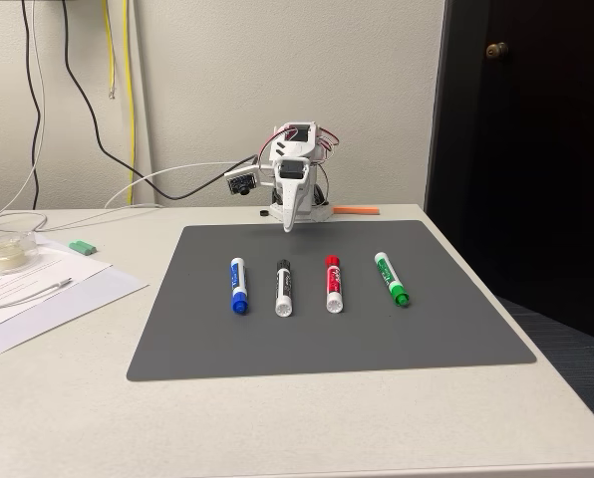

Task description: Pick up the black marker.

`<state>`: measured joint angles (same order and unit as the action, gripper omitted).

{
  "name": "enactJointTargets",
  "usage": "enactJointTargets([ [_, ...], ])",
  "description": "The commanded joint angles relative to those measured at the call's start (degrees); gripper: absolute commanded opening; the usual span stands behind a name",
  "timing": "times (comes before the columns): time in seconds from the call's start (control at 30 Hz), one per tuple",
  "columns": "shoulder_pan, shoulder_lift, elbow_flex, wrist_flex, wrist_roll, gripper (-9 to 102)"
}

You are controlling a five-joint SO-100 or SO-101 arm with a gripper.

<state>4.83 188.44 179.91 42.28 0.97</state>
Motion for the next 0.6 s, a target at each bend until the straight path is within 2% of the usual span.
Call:
enactJointTargets([
  [0.0,-0.2,0.4,-0.4,-0.9,0.1,0],
  [0.2,-0.3,0.4,-0.4,-3.1,0.1,0],
  [0.57,0.0,0.4,-0.4,-19.2,0.1,0],
])
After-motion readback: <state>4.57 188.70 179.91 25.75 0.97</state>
